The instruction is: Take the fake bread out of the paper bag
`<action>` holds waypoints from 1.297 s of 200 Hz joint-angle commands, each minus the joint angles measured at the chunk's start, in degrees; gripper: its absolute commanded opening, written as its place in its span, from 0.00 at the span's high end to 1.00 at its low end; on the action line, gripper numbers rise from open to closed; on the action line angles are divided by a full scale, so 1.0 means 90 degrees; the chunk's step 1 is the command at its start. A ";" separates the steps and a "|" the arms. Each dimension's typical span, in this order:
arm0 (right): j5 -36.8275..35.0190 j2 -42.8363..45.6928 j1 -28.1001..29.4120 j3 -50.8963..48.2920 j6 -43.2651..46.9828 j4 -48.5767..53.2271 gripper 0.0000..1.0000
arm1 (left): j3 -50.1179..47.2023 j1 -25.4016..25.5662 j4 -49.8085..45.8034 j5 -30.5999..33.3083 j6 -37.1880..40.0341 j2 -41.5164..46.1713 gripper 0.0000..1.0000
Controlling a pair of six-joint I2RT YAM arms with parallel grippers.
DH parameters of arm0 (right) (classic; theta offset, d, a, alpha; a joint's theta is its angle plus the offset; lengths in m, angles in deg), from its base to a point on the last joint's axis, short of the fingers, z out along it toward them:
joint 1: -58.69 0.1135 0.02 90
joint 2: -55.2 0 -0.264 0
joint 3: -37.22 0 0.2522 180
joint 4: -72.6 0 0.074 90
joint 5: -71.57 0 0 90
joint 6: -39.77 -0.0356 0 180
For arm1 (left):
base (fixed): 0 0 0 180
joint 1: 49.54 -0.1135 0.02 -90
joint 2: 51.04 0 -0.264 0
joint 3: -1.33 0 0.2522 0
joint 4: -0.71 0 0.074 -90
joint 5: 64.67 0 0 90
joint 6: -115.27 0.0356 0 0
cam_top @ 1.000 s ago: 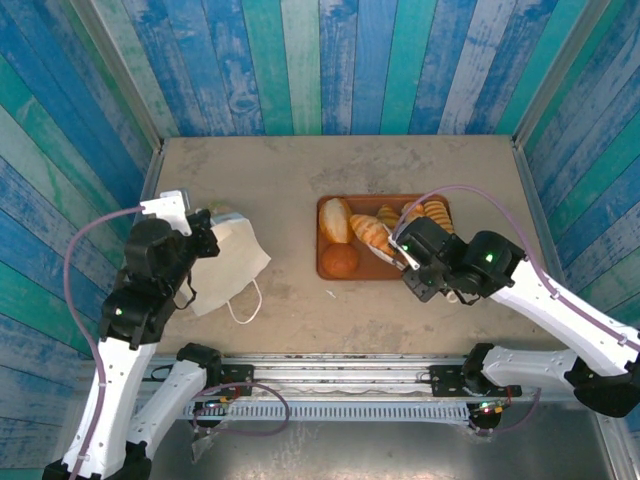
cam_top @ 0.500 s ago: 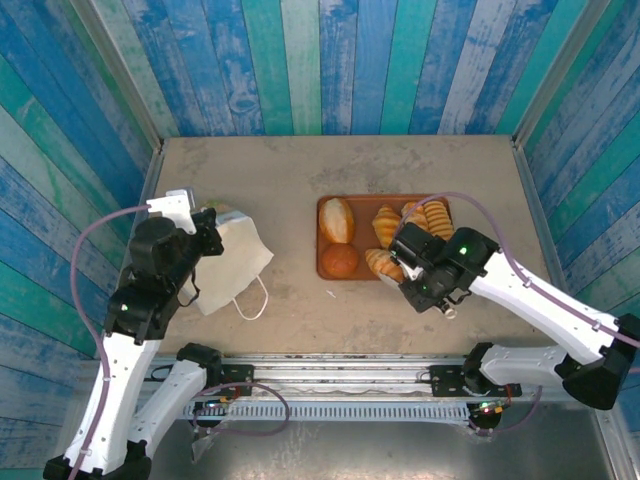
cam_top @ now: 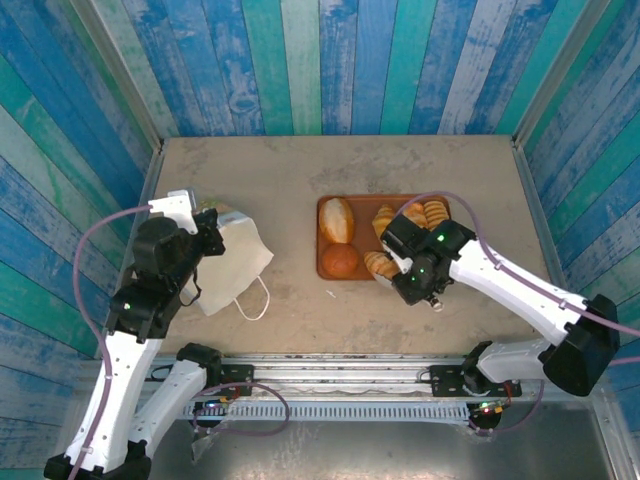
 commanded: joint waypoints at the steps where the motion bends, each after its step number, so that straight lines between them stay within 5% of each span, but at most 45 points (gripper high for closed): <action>1: 0.0139 -0.0149 -0.0125 -0.0025 0.0124 -0.0383 0.57 | -0.0060 0.0010 0.0177 -0.0072 -0.0052 -0.0028 1.00; 91: -0.0384 -0.0783 -0.0320 0.0204 0.0171 -0.0957 0.54 | -0.0153 0.0005 0.0251 -0.0110 -0.0143 -0.0105 0.99; 157: -0.0422 -0.0112 -0.0327 0.0092 0.0219 -0.0996 0.43 | -0.0207 0.0005 0.0273 -0.0104 -0.0203 -0.0083 0.99; 259: 0.0006 -0.0610 -0.0479 -0.0047 0.0046 -0.1071 0.62 | -0.0226 0.0005 0.0305 -0.0140 -0.0283 -0.0062 0.98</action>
